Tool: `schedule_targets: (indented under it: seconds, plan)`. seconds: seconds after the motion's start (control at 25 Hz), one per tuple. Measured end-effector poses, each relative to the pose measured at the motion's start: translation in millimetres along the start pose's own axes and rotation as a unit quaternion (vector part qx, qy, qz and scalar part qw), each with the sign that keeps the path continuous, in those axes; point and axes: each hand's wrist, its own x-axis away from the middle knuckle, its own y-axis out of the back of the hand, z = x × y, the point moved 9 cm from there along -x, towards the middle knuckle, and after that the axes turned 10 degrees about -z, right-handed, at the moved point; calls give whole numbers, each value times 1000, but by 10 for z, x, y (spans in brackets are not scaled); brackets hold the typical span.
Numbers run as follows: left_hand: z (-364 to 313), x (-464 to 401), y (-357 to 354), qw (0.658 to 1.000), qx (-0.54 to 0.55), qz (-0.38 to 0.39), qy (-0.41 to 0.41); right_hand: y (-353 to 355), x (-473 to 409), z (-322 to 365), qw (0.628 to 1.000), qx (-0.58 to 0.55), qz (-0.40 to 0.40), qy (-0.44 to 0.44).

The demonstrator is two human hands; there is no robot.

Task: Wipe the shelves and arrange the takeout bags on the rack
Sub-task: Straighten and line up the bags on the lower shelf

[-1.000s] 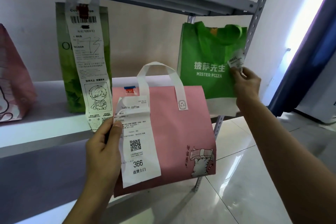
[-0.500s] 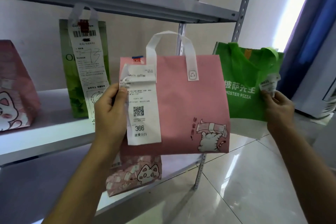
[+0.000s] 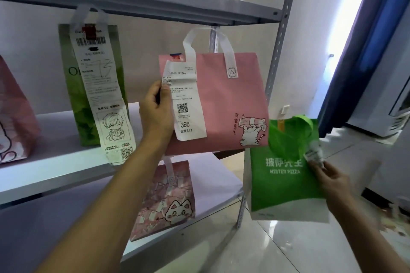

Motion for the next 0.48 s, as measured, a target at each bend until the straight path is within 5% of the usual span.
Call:
schedule_targets:
  seconds: [0.24, 0.48]
  plan:
    - [473, -372, -191, 997, -9, -52, 60, -333, 312, -493, 995, 38, 73, -48]
    - [952, -513, -328, 995, -53, -14, 80, -649, 419, -789, 988, 45, 130, -72]
